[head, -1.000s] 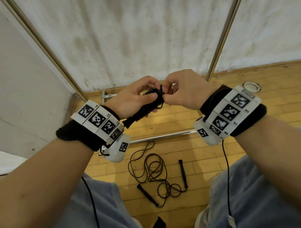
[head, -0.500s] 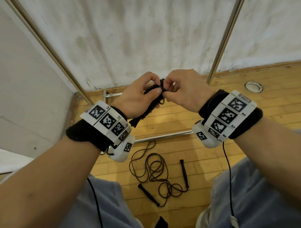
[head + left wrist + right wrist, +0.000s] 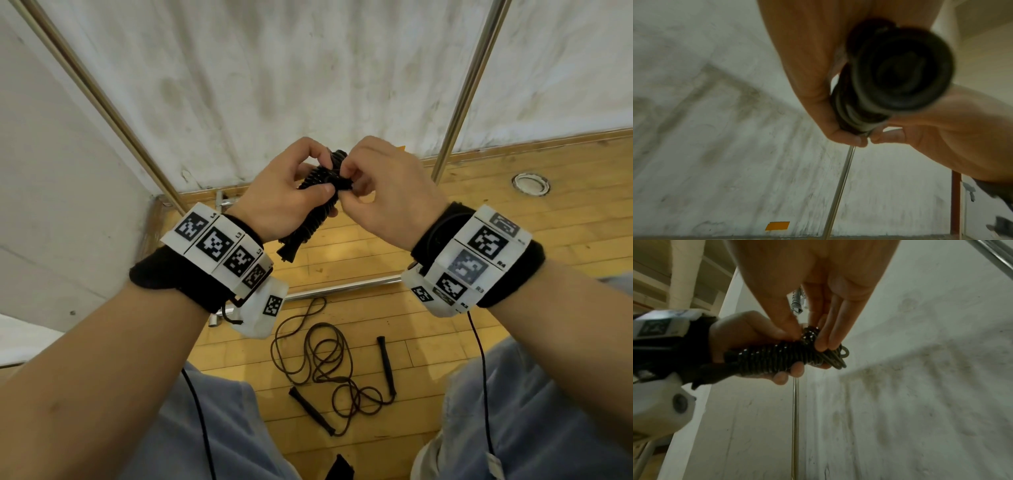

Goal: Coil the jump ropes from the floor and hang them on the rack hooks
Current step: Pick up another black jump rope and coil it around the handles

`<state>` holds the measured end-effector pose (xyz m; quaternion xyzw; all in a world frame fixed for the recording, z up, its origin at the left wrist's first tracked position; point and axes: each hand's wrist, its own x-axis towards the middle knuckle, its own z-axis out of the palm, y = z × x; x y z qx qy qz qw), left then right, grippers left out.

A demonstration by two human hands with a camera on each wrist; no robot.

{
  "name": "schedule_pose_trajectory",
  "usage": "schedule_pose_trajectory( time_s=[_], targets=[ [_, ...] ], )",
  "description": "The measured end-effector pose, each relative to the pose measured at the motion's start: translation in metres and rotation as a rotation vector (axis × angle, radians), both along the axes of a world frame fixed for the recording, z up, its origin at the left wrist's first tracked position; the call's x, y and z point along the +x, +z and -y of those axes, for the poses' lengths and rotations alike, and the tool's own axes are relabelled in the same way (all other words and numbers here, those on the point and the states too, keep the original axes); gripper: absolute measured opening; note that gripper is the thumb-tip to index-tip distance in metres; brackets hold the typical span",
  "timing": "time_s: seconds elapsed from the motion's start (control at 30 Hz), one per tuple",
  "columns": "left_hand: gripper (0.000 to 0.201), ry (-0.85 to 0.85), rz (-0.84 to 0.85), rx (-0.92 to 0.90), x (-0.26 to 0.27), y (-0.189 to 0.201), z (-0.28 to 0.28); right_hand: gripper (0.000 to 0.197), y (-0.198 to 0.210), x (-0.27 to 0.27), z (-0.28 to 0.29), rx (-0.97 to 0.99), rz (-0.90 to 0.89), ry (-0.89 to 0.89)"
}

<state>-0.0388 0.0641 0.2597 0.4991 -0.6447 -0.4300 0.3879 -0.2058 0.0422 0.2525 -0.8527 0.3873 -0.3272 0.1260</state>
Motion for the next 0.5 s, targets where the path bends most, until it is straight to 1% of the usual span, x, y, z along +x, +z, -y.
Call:
schedule_pose_trajectory(
  time_s=[0.07, 0.17, 0.27, 0.3, 0.37, 0.43, 0.5],
  targets=[
    [0.024, 0.046, -0.020, -0.014, -0.0017, 0.0002, 0.0000, 0.021, -0.0024, 0.0007, 0.0005, 0.009, -0.003, 0.003],
    [0.023, 0.082, -0.029, -0.013, -0.0052, -0.0003, -0.0009, 0.020, -0.0011, 0.0001, 0.0024, -0.008, 0.004, -0.023],
    [0.020, 0.031, -0.051, 0.008, -0.0033, 0.0019, -0.0007, 0.019, 0.0027, -0.0027, 0.0031, -0.013, 0.014, -0.040],
    [0.019, 0.014, -0.038, 0.014, -0.0023, 0.0030, -0.0006, 0.019, 0.0033, -0.0036, 0.0027, -0.017, 0.003, -0.048],
    [0.020, 0.014, 0.039, -0.002, -0.0026, 0.0038, -0.0011, 0.019, 0.0022, -0.0030, 0.0010, -0.023, -0.038, -0.066],
    [0.024, 0.053, 0.104, -0.026, -0.0054, 0.0018, -0.0019, 0.019, -0.0005, 0.0004, -0.0006, -0.029, -0.078, -0.090],
    [0.027, 0.093, 0.122, -0.049, -0.0098, -0.0005, -0.0023, 0.020, -0.0029, 0.0036, -0.0011, -0.057, -0.092, -0.116]
  ],
)
